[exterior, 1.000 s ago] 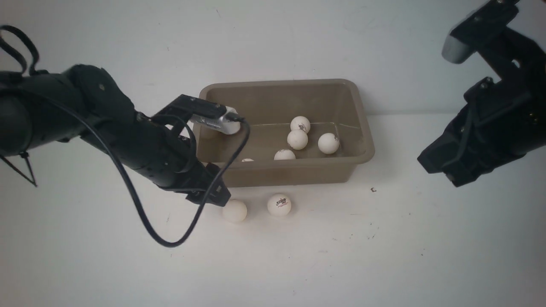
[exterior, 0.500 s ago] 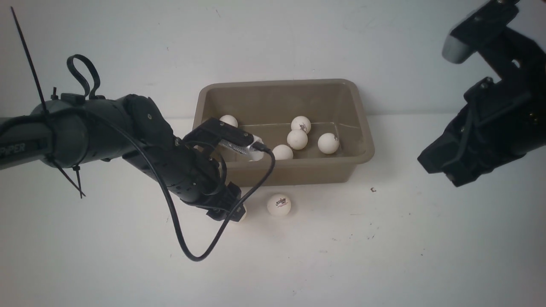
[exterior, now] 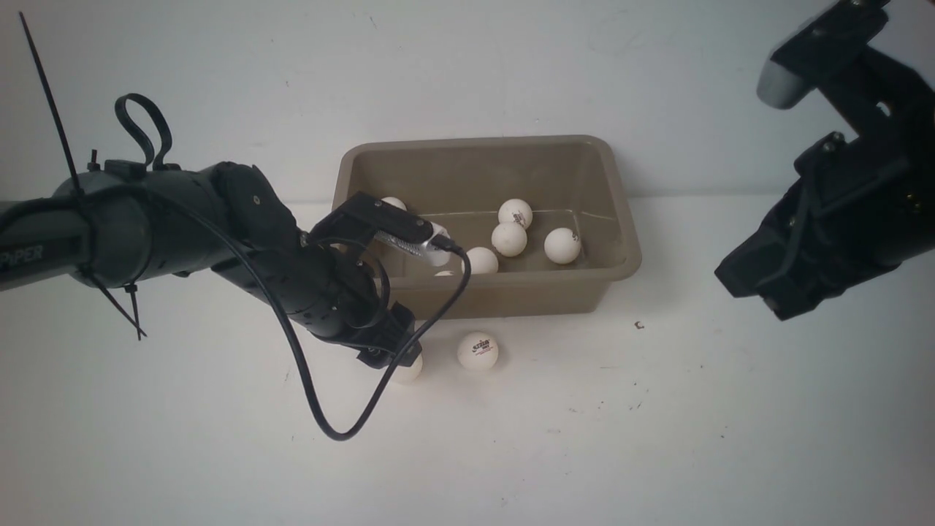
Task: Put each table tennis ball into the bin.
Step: Use the left arm to clamp the table tennis ball closest to it
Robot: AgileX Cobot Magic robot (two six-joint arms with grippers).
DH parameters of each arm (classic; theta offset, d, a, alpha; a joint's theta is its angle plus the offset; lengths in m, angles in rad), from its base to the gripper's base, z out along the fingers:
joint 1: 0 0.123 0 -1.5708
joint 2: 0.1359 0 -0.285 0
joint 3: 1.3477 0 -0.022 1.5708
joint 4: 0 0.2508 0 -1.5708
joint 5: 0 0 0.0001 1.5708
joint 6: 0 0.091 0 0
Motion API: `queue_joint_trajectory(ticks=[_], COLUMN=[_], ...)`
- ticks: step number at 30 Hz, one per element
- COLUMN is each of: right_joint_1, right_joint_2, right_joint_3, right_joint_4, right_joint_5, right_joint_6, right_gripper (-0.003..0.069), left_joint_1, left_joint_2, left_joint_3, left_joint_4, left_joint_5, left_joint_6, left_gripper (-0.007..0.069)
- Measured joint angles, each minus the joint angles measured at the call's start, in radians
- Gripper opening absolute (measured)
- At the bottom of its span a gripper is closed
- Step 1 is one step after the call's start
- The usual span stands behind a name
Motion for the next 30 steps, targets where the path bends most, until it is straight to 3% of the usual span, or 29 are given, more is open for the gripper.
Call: queue_joint_trajectory(ticks=[20, 30], right_joint_1=[0.000, 0.000], right_joint_2=[0.000, 0.000], right_joint_3=[0.000, 0.000], right_joint_4=[0.000, 0.000], right_joint_5=[0.000, 0.000], right_joint_6=[0.000, 0.000], right_gripper=[-0.0016, -0.0016], left_joint_1=[-0.003, -0.055], left_joint_2=[0.039, 0.039], left_joint_3=[-0.003, -0.003], left_joint_4=[-0.019, -0.019], left_joint_5=[-0.035, -0.076], left_joint_6=[0.001, 0.007], left_gripper=[0.0514, 0.0514])
